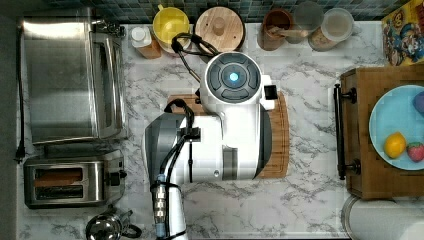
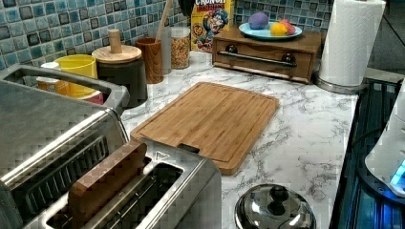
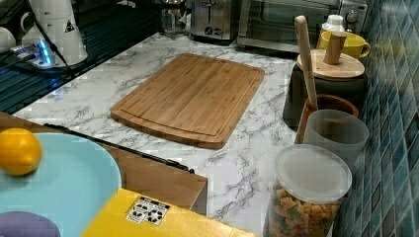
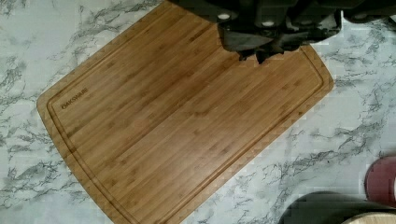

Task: Turn on the toaster.

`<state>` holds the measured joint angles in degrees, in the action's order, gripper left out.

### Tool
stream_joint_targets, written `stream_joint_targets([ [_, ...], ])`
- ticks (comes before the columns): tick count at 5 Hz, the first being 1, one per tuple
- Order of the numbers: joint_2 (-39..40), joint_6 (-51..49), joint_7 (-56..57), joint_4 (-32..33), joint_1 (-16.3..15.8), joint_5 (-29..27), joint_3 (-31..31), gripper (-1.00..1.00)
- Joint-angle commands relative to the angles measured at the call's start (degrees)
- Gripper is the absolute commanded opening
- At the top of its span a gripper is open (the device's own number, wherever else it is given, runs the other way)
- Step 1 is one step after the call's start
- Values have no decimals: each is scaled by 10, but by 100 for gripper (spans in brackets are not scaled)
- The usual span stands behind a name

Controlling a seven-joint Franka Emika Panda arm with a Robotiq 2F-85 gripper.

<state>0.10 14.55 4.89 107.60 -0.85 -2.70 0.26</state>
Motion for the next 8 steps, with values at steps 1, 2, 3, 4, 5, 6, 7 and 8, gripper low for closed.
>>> stream_joint_targets([
  [1, -2, 3, 12, 0, 6, 0, 12, -100],
  [2, -29, 21, 72, 39, -13, -25, 13, -100],
  [3, -57, 47, 132, 79, -29, -53, 31, -100],
  [4, -62, 53, 171, 97, -42, -75, 48, -100],
  [5, -63, 54, 198, 109, -48, -85, 69, -100],
  [6, -95, 79, 242, 150, -50, -122, 91, -100],
  [7, -100, 74, 261, 159, -62, -128, 108, -100],
  [8, -109, 73, 275, 181, -76, -136, 127, -100],
])
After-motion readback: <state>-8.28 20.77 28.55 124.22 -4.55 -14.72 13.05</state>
